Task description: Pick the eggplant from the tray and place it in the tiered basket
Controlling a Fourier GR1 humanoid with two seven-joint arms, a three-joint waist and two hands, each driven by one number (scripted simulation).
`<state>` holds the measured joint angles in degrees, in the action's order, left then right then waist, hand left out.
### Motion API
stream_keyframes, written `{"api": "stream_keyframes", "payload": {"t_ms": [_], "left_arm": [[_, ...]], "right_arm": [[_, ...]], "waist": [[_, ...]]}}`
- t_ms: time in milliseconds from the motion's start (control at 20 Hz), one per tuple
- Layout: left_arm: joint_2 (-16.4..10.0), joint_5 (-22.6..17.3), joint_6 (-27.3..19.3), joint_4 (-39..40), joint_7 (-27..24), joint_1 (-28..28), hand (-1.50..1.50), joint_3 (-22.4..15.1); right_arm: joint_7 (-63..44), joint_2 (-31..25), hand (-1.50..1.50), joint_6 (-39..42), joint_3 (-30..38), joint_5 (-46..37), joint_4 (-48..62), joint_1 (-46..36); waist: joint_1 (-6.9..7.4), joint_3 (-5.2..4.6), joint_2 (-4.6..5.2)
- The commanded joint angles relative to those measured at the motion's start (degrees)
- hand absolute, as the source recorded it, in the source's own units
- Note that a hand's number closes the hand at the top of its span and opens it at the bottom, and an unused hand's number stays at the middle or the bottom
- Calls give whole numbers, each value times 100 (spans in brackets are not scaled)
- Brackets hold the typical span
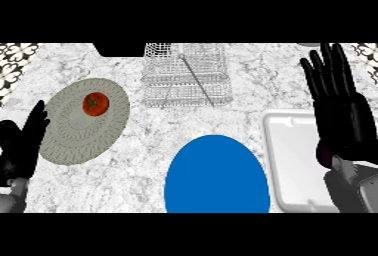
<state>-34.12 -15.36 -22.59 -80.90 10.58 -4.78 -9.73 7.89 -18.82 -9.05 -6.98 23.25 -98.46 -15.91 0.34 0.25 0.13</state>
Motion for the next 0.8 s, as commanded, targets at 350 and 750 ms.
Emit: {"api": "stream_keyframes", "payload": {"t_ms": [350, 750], "left_arm": [[764, -162, -129, -37, -395, 588, 0, -204], [1505, 236, -2, 126, -1109, 814, 0, -817]], "right_arm": [[-1065, -1531, -150, -2704, 2416, -1591, 1781, 1308], [-1766, -836, -150, -4437, 2646, -2190, -2, 2404]], "waist": [[-853, -100, 78], [-136, -37, -30]]}}
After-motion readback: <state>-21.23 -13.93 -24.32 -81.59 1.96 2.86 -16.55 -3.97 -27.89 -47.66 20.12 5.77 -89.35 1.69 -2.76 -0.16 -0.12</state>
